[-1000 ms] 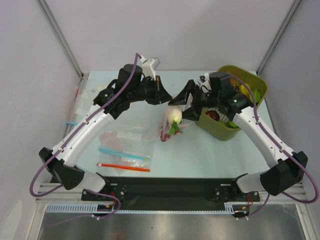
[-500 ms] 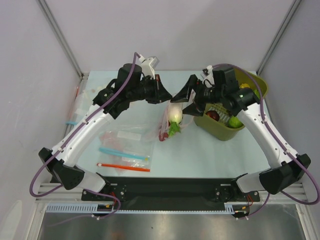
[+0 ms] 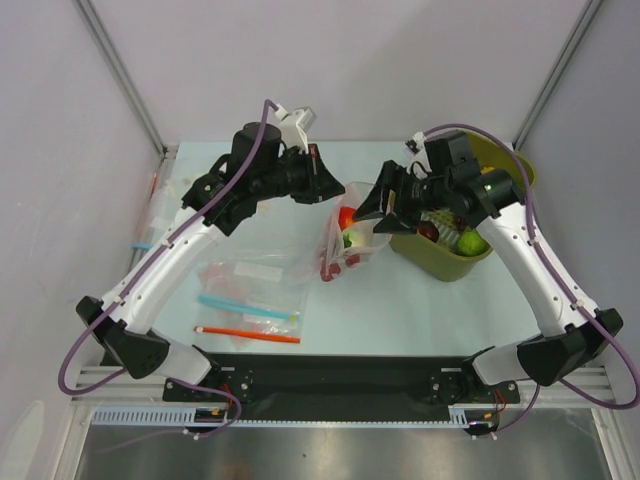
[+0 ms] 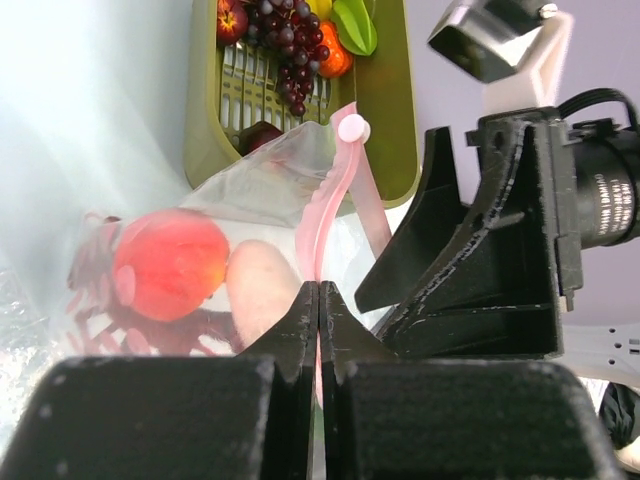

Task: Place the food in the zip-top bag and seal the zipper
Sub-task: Place the fake vegetable in the zipper food storage bag, then adjust the zipper food storage bag at the center of the board.

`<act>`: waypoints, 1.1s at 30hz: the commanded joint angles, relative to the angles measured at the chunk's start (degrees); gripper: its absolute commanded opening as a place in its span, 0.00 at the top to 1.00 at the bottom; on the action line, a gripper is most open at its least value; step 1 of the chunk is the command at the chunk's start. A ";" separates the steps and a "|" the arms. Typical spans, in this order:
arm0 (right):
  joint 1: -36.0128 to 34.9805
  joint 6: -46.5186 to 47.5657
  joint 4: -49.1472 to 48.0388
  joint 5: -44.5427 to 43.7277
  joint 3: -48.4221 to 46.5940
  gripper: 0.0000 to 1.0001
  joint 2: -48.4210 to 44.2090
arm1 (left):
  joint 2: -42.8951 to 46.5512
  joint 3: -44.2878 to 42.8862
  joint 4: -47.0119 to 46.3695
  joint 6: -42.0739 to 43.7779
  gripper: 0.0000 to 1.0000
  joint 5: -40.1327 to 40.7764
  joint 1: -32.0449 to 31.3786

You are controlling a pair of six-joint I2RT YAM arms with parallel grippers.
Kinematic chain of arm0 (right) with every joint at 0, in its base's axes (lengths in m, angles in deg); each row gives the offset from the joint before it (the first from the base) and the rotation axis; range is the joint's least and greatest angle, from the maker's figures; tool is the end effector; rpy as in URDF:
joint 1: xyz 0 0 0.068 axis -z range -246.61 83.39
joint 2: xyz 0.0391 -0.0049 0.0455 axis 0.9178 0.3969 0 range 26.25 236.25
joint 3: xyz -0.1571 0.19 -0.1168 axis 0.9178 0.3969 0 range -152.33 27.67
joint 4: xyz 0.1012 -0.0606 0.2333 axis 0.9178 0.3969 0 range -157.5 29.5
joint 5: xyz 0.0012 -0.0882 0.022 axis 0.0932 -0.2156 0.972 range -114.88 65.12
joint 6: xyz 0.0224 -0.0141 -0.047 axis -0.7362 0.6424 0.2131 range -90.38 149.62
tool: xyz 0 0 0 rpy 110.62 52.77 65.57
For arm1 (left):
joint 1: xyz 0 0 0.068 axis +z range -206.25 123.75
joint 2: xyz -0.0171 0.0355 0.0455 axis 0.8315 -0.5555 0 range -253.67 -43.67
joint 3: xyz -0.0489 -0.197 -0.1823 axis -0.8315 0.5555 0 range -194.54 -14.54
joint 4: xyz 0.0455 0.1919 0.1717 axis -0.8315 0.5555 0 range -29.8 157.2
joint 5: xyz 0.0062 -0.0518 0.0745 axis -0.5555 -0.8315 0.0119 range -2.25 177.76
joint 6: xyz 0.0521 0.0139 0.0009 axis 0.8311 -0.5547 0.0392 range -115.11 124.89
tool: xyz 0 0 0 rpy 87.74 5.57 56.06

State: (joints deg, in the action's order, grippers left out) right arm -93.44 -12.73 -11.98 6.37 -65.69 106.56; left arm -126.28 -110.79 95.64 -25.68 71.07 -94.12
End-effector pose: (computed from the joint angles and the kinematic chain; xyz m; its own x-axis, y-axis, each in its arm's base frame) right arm 0.2394 0.1418 0.4169 -0.9353 0.1724 -0.3092 -0.1316 0.6415 0.7557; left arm 0.2388 -0.1986 0.4513 -0.6586 -0.1051 -0.7451 0.5382 0.6263 -0.5640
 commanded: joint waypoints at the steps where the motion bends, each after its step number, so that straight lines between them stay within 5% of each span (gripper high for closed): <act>1: -0.33 3.93 2.47 -1.36 -4.37 0.31 0.02 | 0.25 -3.95 -1.78 -0.90 1.00 0.52 -0.28; 10: -0.24 9.30 4.50 -4.17 -7.97 0.50 0.11 | -0.71 -5.79 -0.02 -0.11 1.00 1.04 -0.28; 22: 1.08 10.71 8.90 -15.07 -6.83 0.36 -3.85 | -4.23 -11.94 4.02 -0.37 1.00 3.24 -0.28; 33: 0.64 10.71 8.11 -17.53 -5.17 0.41 -3.41 | -4.32 -13.26 4.99 0.16 1.00 3.33 -0.28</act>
State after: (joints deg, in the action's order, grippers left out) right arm -92.59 -2.67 -3.82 -9.92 -71.77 103.57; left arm -131.31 -120.45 102.28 -25.57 74.11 -94.12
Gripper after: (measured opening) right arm 0.607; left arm 0.005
